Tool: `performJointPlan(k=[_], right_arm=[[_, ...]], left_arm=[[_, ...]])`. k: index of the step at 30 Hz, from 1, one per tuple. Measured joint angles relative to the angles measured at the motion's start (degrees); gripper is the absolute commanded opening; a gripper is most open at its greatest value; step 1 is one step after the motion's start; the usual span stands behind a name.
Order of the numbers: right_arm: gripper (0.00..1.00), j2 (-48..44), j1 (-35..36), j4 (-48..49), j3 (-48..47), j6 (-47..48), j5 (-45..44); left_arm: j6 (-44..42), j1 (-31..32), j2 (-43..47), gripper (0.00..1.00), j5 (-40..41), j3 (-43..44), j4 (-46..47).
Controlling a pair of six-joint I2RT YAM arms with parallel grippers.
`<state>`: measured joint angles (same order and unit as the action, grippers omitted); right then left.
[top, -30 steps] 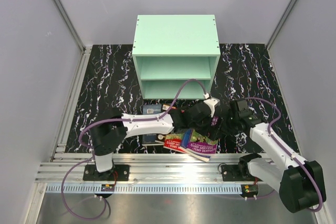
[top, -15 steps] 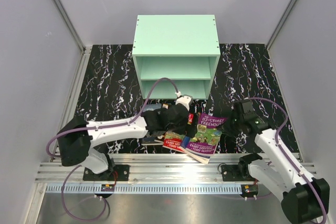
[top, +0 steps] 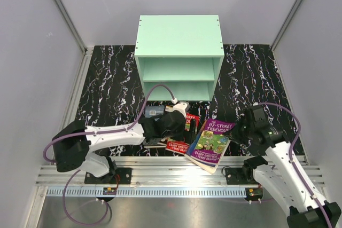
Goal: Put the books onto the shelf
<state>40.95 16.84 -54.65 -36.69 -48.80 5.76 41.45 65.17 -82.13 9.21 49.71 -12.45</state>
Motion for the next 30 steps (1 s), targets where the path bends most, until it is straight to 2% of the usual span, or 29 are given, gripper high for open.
performJointPlan(k=[8,13,21,30], right_arm=[[0.0,-2.6,0.0,-1.7,-2.6,0.9,3.8],[0.0,-0.9,0.0,-2.8,-8.7,2.0,7.5],[0.0,2.4,0.0,-3.8,-16.8,2.1,10.8],[0.0,6.7,0.0,-6.8,-29.5,2.4,13.8]], left_arm=[[0.7,0.0,1.1,0.99,-2.6,-2.3,4.1],[0.6,0.0,5.6,0.99,-2.1,-2.5,4.1],[0.1,-1.6,17.6,0.99,0.7,-4.4,2.1],[0.8,-2.1,19.8,0.99,1.5,-10.6,1.3]])
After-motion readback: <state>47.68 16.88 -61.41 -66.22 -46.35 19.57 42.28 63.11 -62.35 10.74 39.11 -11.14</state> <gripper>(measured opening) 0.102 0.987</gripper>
